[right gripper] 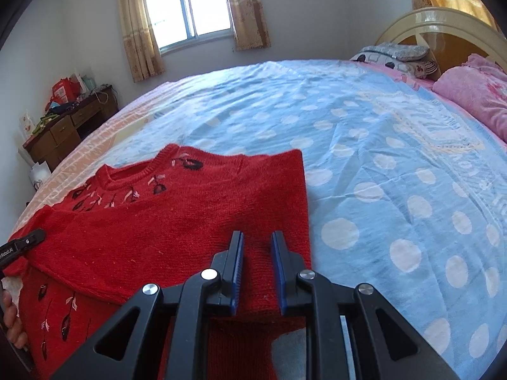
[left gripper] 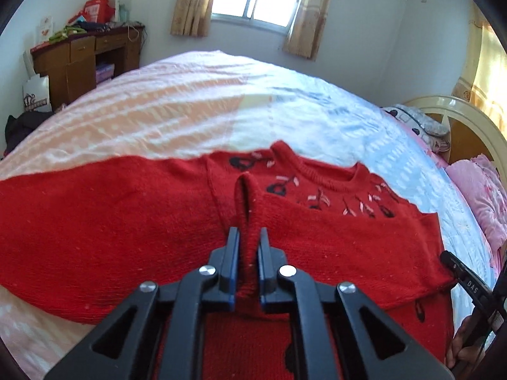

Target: Fold small clothes

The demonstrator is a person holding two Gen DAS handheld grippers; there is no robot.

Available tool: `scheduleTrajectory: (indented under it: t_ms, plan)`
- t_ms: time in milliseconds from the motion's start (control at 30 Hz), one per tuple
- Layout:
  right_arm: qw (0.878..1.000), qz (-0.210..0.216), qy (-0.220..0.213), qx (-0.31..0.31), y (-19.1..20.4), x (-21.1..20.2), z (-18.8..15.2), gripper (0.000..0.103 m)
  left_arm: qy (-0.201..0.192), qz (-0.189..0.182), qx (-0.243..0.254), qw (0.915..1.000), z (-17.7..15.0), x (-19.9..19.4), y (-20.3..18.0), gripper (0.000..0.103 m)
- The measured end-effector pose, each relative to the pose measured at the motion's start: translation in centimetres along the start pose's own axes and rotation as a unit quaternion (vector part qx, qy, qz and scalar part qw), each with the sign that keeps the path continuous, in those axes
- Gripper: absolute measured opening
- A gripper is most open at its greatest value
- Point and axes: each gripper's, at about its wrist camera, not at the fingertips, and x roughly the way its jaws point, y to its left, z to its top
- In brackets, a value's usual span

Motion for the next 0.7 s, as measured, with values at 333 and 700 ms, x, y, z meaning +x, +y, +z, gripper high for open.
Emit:
scheduleTrajectory:
  t_ms: [333,700]
  plan:
    - [1.000,0.008,-0.021,-0.022,0.8,-0.7,0.1,0.018,0.028,0.060,-0.045,0.9968,-0.4,2.1,3.4,0.010]
    - [0.999,0.023,0.020,-0.014,0.6,1.0,0.0,0.018,0.016,0.127,-0.013,0.9917,-0.8,2.4,2.3,0.032]
